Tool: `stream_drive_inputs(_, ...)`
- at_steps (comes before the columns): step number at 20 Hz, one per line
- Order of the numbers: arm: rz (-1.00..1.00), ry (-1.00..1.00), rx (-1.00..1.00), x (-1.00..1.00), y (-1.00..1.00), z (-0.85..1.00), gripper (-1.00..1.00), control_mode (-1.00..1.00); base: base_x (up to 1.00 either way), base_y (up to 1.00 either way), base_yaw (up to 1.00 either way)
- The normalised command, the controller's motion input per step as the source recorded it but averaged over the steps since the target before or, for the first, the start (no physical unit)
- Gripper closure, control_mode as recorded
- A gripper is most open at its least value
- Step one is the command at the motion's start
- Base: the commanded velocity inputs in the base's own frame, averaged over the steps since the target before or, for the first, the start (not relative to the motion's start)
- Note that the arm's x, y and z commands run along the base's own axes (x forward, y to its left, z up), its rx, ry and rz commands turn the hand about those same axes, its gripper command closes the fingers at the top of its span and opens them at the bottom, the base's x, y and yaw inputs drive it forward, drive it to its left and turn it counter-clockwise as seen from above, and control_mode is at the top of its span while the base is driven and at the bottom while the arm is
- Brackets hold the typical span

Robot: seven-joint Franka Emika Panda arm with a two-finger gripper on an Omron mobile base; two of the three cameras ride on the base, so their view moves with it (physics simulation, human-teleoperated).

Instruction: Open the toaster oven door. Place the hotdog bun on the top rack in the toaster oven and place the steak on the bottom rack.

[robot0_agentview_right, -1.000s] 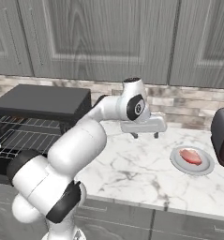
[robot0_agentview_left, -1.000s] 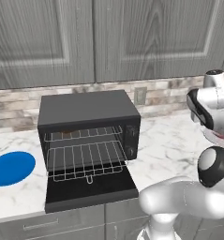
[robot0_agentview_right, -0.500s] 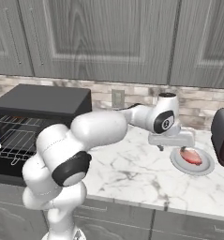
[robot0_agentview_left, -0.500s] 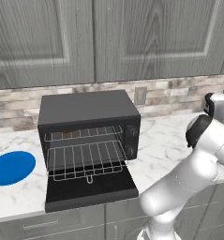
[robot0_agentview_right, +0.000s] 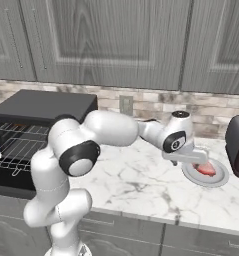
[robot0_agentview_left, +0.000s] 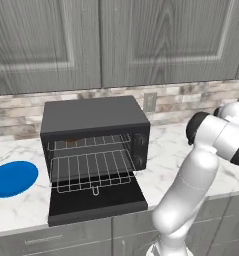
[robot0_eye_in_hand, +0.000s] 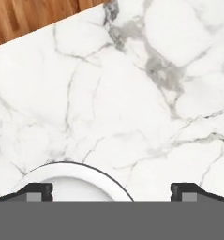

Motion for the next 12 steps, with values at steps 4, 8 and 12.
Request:
stream_drive_inputs(4,0.10,-0.15,0.00,0.23,-0.04,-0.32,-1.00,-1.00,0.00,0.00,0.00)
stream_drive_inputs(8,0.05,-0.10,0.00,0.31,-0.21,-0.02,-1.00,-1.00,0.00,0.00,0.00)
stream_drive_inputs(12,0.00,-0.02,0.00,0.45,-0.40,0.17,-1.00,-1.00,0.00,0.00,0.00)
